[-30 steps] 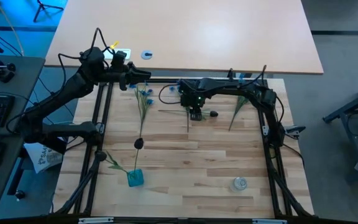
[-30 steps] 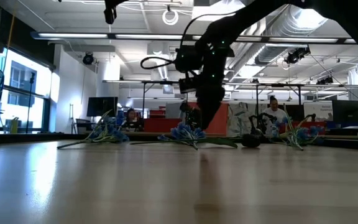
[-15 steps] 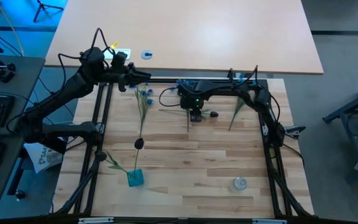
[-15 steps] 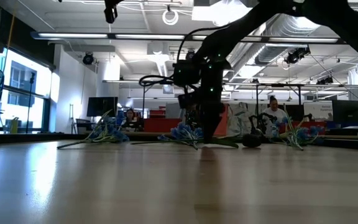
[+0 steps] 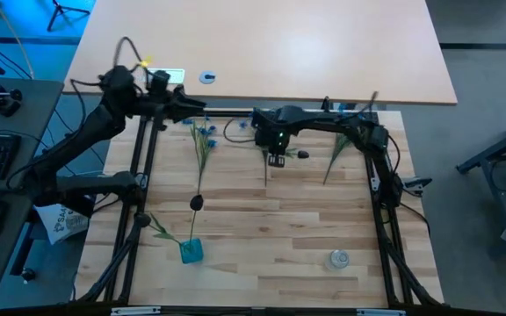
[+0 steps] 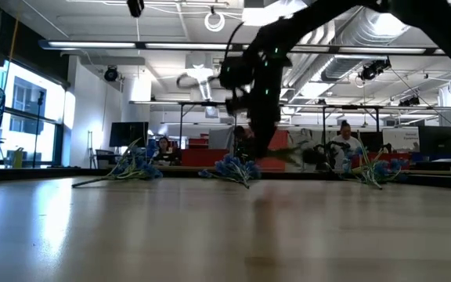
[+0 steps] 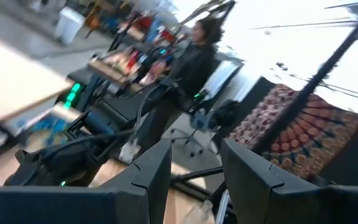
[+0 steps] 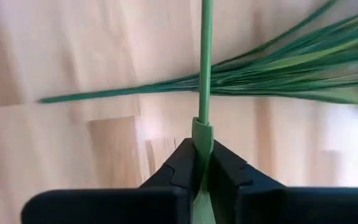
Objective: Sort flowers into vase by color
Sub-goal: Put the black flower into the blue vase
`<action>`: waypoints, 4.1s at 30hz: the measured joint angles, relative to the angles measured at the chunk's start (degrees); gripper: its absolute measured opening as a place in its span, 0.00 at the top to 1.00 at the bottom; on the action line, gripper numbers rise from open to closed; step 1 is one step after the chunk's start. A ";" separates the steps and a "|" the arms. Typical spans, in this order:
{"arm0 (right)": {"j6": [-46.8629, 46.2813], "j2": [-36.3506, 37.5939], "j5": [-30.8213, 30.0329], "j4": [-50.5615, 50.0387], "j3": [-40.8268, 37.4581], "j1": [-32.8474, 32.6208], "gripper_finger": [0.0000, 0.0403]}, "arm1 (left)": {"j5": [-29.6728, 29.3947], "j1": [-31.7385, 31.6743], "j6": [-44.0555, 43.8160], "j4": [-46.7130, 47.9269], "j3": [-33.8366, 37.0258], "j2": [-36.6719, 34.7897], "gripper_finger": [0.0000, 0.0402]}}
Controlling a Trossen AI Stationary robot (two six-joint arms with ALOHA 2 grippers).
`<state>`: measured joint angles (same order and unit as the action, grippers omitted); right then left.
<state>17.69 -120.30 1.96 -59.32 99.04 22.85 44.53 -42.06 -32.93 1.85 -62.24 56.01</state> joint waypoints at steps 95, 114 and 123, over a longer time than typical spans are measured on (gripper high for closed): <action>60.53 20.01 -32.58 56.97 4.31 -24.54 0.51 | 10.53 1.92 -40.62 -5.87 0.04 12.59 1.00; 5.51 33.00 -17.30 43.00 4.46 -20.98 0.44 | -19.76 5.62 11.94 5.20 0.04 -5.46 1.00; -6.49 33.29 6.59 38.26 1.09 -15.40 0.44 | -48.53 31.78 11.00 8.43 0.04 -8.17 1.00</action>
<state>11.20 -87.01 8.55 -21.05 100.13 7.45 -4.00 -10.28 -21.93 10.28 -62.19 47.84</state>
